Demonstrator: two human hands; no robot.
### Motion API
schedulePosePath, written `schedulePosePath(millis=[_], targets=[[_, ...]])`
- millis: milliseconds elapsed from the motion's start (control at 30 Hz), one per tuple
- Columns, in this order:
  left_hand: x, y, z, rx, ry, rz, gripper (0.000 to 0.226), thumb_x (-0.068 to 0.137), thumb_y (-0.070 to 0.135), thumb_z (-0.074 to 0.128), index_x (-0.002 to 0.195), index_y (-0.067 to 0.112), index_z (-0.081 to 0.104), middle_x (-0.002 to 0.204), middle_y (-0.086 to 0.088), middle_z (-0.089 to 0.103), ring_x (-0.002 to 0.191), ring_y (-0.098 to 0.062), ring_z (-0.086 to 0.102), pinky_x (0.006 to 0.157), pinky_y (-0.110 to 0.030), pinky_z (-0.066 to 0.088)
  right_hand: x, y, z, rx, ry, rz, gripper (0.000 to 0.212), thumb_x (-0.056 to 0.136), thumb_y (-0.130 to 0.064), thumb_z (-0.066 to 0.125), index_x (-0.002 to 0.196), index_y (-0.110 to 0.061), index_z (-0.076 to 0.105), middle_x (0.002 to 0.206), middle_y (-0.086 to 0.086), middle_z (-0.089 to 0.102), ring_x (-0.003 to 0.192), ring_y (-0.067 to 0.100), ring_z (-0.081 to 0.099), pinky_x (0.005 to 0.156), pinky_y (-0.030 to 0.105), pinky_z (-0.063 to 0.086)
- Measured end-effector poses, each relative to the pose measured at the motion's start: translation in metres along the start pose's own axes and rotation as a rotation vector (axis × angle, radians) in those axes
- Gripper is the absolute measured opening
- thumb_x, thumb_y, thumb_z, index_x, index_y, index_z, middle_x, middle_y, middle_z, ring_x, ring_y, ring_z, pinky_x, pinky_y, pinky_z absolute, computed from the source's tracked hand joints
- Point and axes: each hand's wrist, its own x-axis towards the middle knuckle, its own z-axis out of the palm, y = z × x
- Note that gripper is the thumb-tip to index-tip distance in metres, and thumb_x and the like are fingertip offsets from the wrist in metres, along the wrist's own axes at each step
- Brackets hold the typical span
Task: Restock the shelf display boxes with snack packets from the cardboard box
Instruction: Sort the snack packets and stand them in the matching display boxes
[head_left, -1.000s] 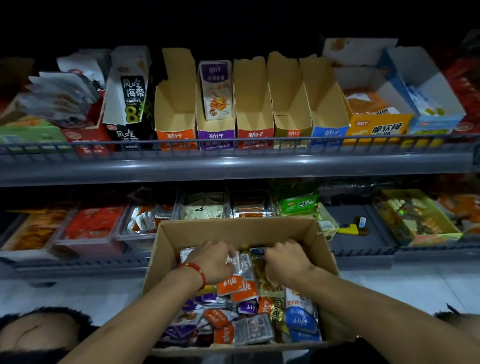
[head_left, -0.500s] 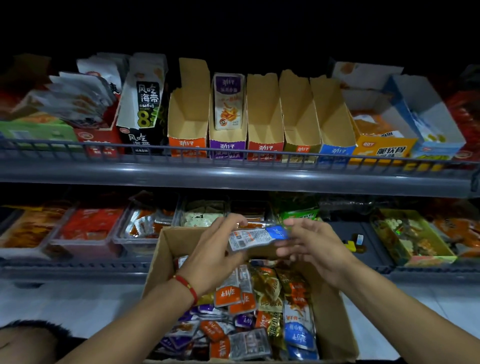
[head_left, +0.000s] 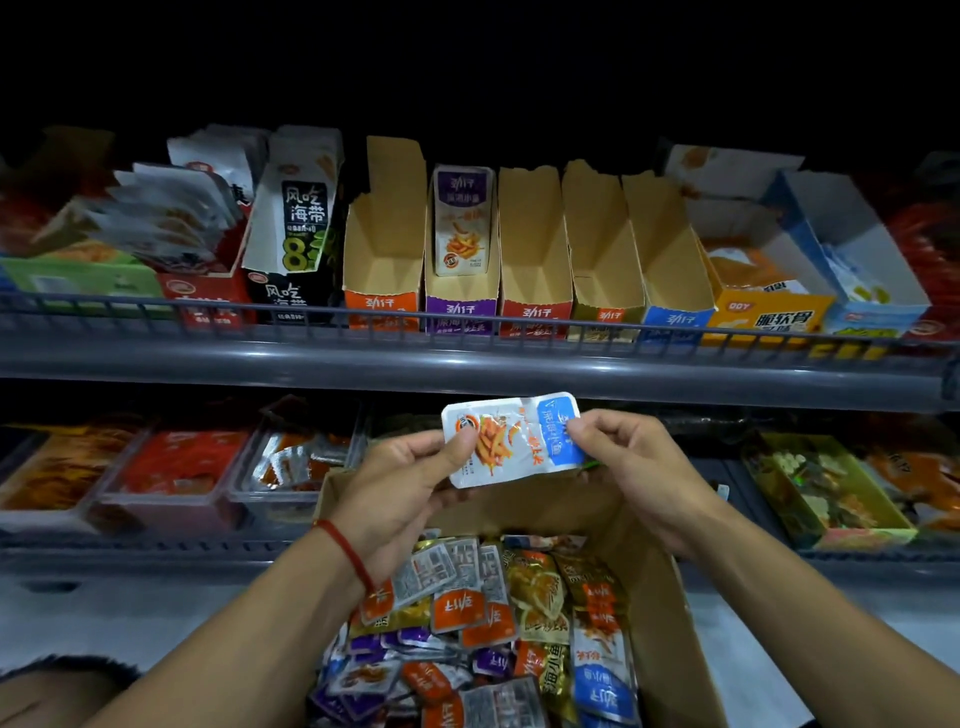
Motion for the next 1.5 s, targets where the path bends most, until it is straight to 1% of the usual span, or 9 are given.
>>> schedulePosePath(millis=[300, 467, 567, 633, 733, 900, 1200, 1333, 1500], targets=[[0.004, 0.007, 0.031, -0.011, -0.087, 0.051, 0.034, 0.087, 0.021, 0.068, 0.114, -0.001, 0.068, 0.103, -0.018, 0.076, 0.091, -0.03, 0.074, 0.072, -0.028, 0.061, 0.007, -0.035, -0.041, -0.199, 0.148, -0.183, 0.021, 0.101, -0.026, 0.06, 0.086, -0.014, 0.07, 0.069, -0.004, 0.072, 0.059, 0.007, 0.059, 0.055, 0.023, 0.046], [0.023, 0.023, 0.068, 0.742, 0.048, 0.492, 0.018, 0.089, 0.024, 0.074, 0.107, 0.025, 0.071, 0.089, 0.009, 0.074, 0.087, -0.005, 0.069, 0.082, -0.029, 0.059, 0.006, -0.086, -0.122, -0.525, 0.443, -0.476, 0.019, 0.101, -0.03, 0.06, 0.085, -0.022, 0.068, 0.07, -0.013, 0.068, 0.061, -0.003, 0.06, 0.057, 0.014, 0.045], [0.042, 0.041, 0.107, 1.177, 0.052, 0.929, 0.026, 0.09, 0.026, 0.068, 0.116, 0.028, 0.065, 0.113, 0.014, 0.063, 0.106, -0.001, 0.055, 0.094, -0.023, 0.047, 0.024, -0.123, -0.163, -0.739, 0.721, -0.607, 0.023, 0.102, -0.033, 0.059, 0.102, -0.014, 0.072, 0.084, -0.002, 0.067, 0.076, 0.011, 0.061, 0.068, 0.029, 0.044], [0.058, 0.049, 0.133, 1.406, 0.074, 1.039, 0.036, 0.091, 0.029, 0.062, 0.126, 0.025, 0.06, 0.129, 0.005, 0.055, 0.121, -0.013, 0.047, 0.102, -0.034, 0.043, 0.049, -0.14, -0.178, -0.798, 0.792, -0.653, 0.028, 0.103, -0.033, 0.057, 0.108, -0.01, 0.071, 0.092, 0.005, 0.067, 0.087, 0.02, 0.062, 0.074, 0.036, 0.048], [0.079, 0.052, 0.159, 1.626, 0.131, 1.001, 0.049, 0.089, 0.033, 0.057, 0.137, 0.027, 0.053, 0.149, -0.006, 0.042, 0.14, -0.026, 0.032, 0.113, -0.049, 0.036, 0.086, -0.155, -0.184, -0.942, 0.791, -0.715, 0.031, 0.103, -0.04, 0.051, 0.11, -0.016, 0.069, 0.101, 0.013, 0.07, 0.094, 0.033, 0.066, 0.076, 0.051, 0.055], [0.101, 0.039, 0.165, 1.799, 0.1, 0.862, 0.069, 0.089, 0.038, 0.058, 0.152, 0.034, 0.031, 0.165, -0.01, 0.013, 0.152, -0.031, 0.005, 0.122, -0.058, 0.013, 0.126, -0.167, -0.175, -1.213, 0.748, -0.629, 0.031, 0.104, -0.026, 0.052, 0.129, -0.014, 0.065, 0.124, 0.018, 0.066, 0.111, 0.037, 0.063, 0.085, 0.045, 0.052], [0.105, 0.03, 0.163, 1.744, 0.103, 0.947, 0.062, 0.083, 0.031, 0.065, 0.143, 0.03, 0.049, 0.159, -0.002, 0.036, 0.152, -0.025, 0.02, 0.12, -0.065, 0.007, 0.192, -0.156, -0.157, -1.413, 0.372, -0.398, 0.027, 0.103, -0.031, 0.056, 0.128, -0.022, 0.063, 0.13, 0.01, 0.061, 0.11, 0.029, 0.06, 0.086, 0.036, 0.047], [0.104, 0.028, 0.163, 1.726, 0.112, 0.94, 0.065, 0.083, 0.029, 0.065, 0.144, 0.029, 0.046, 0.159, 0.0, 0.034, 0.153, -0.024, 0.016, 0.12, -0.066, 0.007, 0.21, -0.157, -0.151, -1.298, 0.392, -0.26, 0.027, 0.101, -0.033, 0.057, 0.125, -0.021, 0.063, 0.121, 0.009, 0.064, 0.095, 0.024, 0.057, 0.087, 0.037, 0.05], [0.105, 0.029, 0.161, 1.734, 0.097, 0.923, 0.068, 0.084, 0.03, 0.064, 0.148, 0.03, 0.041, 0.162, 0.0, 0.028, 0.154, -0.023, 0.01, 0.119, -0.067, 0.004, 0.218, -0.152, -0.155, -1.366, 0.455, -0.344, 0.036, 0.103, -0.029, 0.056, 0.136, -0.018, 0.056, 0.135, 0.012, 0.055, 0.12, 0.032, 0.055, 0.098, 0.041, 0.045]])
